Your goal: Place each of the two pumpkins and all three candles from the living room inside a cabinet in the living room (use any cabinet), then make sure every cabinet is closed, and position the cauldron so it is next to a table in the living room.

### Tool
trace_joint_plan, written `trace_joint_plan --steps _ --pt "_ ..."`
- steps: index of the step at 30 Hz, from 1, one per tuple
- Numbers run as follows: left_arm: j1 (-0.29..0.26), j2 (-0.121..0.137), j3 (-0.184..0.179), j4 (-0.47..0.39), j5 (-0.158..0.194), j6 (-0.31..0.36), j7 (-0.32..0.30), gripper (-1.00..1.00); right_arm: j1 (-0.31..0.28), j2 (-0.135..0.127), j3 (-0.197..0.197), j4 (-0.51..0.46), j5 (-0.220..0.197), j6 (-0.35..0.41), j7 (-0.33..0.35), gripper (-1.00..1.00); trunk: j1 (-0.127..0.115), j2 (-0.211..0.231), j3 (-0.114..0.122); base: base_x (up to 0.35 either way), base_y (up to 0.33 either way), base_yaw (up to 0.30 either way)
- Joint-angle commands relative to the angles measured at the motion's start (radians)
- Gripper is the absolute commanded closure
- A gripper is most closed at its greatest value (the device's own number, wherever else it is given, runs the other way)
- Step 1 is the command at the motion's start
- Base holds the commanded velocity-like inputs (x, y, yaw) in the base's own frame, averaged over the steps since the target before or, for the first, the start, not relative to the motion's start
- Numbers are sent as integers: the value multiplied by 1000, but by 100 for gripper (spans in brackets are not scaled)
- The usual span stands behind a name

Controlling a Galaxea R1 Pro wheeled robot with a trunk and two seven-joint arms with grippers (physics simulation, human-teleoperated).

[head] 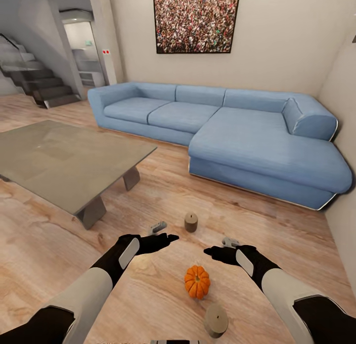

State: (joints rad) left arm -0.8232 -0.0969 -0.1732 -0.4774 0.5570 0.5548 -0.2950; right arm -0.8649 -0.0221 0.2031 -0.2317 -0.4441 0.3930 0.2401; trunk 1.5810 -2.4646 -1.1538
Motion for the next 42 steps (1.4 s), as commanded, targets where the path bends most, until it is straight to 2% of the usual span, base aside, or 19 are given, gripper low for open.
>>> trace_joint_plan --steps 1,7,14,27,42 --pt "-1 0 -2 -1 3 4 0 -100 0 -1 7 -2 -6 4 1 -100 0 0 -2 13 1 106" --pt "-1 0 -2 0 3 4 0 -100 0 -2 8 -3 -5 28 2 -100 0 0 -12 4 0 119" --pt "-1 0 -3 0 3 4 0 -100 0 -2 9 -5 -6 110 5 -100 0 0 -23 0 0 125" --pt "-1 0 -3 0 3 4 1 -100 0 -2 5 -5 -11 116 1 -100 0 0 -43 0 0 118" --pt "-1 0 -3 0 3 4 3 -100 0 -2 2 -5 -13 116 1 -100 0 0 -65 0 0 -128"
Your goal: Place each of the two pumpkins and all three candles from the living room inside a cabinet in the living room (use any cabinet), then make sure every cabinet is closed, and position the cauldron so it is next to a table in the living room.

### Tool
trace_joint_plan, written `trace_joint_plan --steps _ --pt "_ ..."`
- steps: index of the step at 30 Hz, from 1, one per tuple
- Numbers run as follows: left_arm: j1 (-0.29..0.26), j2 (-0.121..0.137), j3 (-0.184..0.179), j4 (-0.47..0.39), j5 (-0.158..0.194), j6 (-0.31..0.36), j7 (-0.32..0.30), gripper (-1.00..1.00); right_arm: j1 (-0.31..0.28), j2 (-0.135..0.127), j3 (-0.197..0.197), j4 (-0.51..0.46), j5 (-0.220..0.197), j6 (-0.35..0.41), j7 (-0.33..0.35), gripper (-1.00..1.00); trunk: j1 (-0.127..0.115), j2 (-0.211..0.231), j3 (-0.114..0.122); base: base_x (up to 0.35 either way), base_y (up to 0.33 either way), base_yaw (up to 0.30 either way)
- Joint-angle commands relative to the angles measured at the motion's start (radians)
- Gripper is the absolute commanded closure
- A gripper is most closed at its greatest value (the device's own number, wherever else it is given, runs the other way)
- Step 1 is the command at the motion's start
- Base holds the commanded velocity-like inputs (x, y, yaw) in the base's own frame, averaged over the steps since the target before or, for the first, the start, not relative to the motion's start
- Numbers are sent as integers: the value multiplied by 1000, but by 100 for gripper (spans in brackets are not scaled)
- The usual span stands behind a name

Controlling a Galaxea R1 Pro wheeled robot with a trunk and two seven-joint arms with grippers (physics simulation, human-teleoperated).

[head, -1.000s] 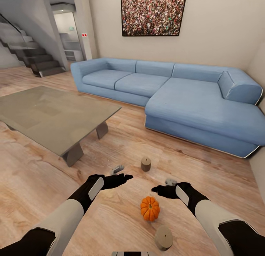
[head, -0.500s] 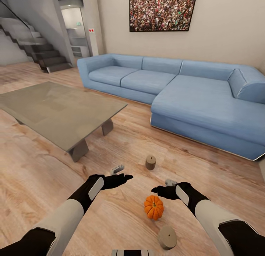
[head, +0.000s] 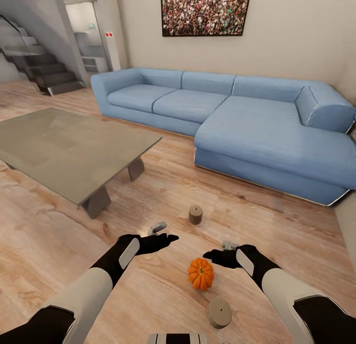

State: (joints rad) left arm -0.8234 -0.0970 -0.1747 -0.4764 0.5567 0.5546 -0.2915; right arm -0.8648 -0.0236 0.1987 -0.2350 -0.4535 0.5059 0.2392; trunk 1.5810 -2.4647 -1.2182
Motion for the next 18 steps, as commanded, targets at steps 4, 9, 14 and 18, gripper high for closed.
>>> trace_joint_plan --steps 4,9,14,18 --pt "0 0 -2 -1 3 4 0 -100 0 -1 7 -1 -2 -3 2 -100 0 0 -6 0 0 -90" --pt "0 0 -2 0 3 4 0 -100 0 0 9 -1 -1 -5 2 -100 0 0 -8 0 0 -24" --pt "0 0 -2 -1 3 4 -1 -100 0 3 14 -1 1 -8 2 -100 0 0 -9 0 0 -4" --pt "0 0 -2 0 3 4 0 -100 0 4 18 -1 2 -10 4 -100 0 0 -9 0 0 0"
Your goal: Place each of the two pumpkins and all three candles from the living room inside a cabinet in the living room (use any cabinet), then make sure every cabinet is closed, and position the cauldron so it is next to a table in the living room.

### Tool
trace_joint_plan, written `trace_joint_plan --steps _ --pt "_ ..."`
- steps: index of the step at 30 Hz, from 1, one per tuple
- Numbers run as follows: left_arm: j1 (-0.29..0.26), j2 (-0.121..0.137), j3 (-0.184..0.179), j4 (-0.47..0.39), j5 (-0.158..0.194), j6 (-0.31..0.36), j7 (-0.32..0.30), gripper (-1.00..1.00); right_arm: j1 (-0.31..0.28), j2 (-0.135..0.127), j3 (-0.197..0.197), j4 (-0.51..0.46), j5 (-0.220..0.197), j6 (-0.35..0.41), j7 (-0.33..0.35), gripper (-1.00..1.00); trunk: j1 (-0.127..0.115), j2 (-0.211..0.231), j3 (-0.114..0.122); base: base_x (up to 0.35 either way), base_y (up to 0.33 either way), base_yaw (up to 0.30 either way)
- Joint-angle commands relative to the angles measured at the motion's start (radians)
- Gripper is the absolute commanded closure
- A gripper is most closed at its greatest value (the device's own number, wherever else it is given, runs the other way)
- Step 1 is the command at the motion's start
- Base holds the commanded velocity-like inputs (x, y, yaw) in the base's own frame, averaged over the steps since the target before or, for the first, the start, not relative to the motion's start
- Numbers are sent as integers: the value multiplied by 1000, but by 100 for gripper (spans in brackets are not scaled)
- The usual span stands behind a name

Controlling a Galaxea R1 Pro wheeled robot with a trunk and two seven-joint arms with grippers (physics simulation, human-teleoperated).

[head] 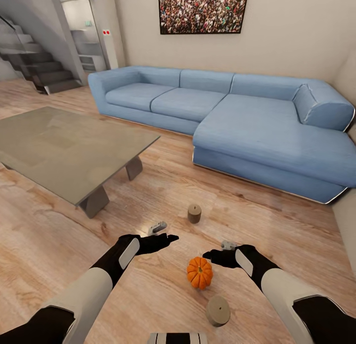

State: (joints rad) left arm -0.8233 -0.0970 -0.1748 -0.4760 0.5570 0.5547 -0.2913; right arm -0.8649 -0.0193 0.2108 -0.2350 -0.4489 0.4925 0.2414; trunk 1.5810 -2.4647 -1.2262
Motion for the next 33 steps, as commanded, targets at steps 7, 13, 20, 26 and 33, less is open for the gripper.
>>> trace_joint_plan --steps 7,13,20,26,33 --pt "0 -1 -2 0 3 4 0 -100 0 -1 7 0 -2 3 2 -100 0 0 -1 0 0 0" --pt "0 -3 -2 1 3 4 0 -100 0 0 6 0 -4 3 4 -100 0 0 -3 0 0 0" --pt "0 -3 -3 1 3 4 0 -100 0 1 5 0 -3 3 4 -100 0 0 -8 0 0 0" --pt "0 -3 -3 2 3 3 0 -100 0 0 4 0 -3 3 3 -100 0 0 -8 0 0 0" --pt "0 -3 -3 2 3 3 1 -100 0 0 4 0 -4 3 5 -100 0 0 -10 0 0 0"
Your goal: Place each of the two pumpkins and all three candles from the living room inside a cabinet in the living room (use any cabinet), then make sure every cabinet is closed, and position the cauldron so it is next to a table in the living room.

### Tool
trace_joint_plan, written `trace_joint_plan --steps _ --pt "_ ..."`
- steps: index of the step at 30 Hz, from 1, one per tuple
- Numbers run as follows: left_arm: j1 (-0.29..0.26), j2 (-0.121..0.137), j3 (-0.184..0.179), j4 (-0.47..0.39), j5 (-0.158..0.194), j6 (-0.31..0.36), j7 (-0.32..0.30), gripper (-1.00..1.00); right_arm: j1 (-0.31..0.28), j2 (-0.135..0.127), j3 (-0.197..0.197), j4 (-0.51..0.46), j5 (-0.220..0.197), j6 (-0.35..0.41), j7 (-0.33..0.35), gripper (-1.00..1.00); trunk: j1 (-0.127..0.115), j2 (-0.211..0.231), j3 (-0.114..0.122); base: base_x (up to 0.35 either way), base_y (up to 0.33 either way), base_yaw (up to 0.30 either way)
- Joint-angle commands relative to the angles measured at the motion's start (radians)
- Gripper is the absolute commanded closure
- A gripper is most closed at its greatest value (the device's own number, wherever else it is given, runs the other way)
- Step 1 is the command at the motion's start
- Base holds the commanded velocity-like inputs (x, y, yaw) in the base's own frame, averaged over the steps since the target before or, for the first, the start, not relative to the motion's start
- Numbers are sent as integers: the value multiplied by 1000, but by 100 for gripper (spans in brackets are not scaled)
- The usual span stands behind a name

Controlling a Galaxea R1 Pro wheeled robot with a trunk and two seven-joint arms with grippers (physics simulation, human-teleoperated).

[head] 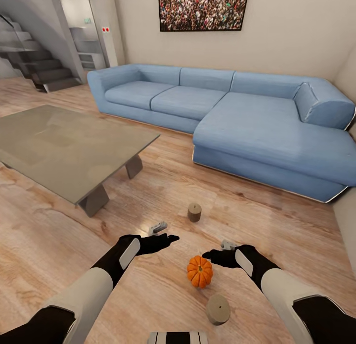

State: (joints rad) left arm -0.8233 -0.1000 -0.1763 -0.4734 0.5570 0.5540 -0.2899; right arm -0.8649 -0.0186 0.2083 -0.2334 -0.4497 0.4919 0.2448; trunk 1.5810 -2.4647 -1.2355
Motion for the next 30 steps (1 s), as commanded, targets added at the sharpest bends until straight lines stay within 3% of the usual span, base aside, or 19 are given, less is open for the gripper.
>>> trace_joint_plan --steps 1,30 --pt "0 0 -2 -1 3 4 0 -100 0 -1 6 -1 -3 4 2 -100 0 0 -2 0 0 0" --pt "0 0 -2 -1 3 3 0 -100 0 -1 0 -1 -6 1 0 -100 0 0 -35 0 0 0"
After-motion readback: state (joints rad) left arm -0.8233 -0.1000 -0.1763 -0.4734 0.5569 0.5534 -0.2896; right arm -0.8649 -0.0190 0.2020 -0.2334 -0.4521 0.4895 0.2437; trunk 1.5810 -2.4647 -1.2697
